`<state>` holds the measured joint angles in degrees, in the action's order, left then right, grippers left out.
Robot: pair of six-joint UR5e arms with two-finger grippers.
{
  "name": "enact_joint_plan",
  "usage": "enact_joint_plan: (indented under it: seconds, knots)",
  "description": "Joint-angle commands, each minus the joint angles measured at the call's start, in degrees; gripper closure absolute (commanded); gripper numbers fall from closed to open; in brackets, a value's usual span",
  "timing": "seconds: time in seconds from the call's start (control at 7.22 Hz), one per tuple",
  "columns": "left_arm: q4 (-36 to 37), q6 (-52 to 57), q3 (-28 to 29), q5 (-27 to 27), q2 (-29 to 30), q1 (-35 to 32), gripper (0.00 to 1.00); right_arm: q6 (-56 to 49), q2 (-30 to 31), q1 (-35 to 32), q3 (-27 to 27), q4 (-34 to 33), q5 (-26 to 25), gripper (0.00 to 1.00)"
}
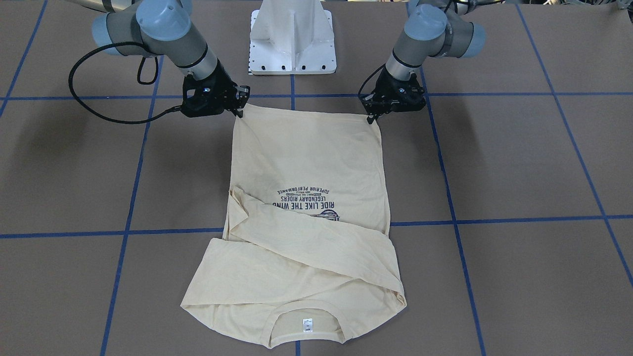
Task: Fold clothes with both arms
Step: 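Grasp the hem corners nearest the robot with both grippers, then lift the hem with both grippers and carry it over toward the collar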
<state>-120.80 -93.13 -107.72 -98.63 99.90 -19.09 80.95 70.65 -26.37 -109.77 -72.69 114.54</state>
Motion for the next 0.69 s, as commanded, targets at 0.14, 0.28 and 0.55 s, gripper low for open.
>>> enact_joint_plan:
  seconds: [0.14,0.28,0.55]
  knots:
    - [2.13,0.06,-3.87,-0.33,-0.32,-0.42,1.0,0.0,0.37,-0.35,-0.52,0.0,2.25,1.0]
    - [5.8,0.06,-7.03,-1.64,-0.15,-0.33,1.0,0.0,1.85,-0.35,-2.09,-0.09,3.22,1.0]
    - [6.81,-0.12,-8.99,-1.83,-0.06,0.1,1.0,0.09,4.84,-0.18,-4.39,0.0,5.07,1.0]
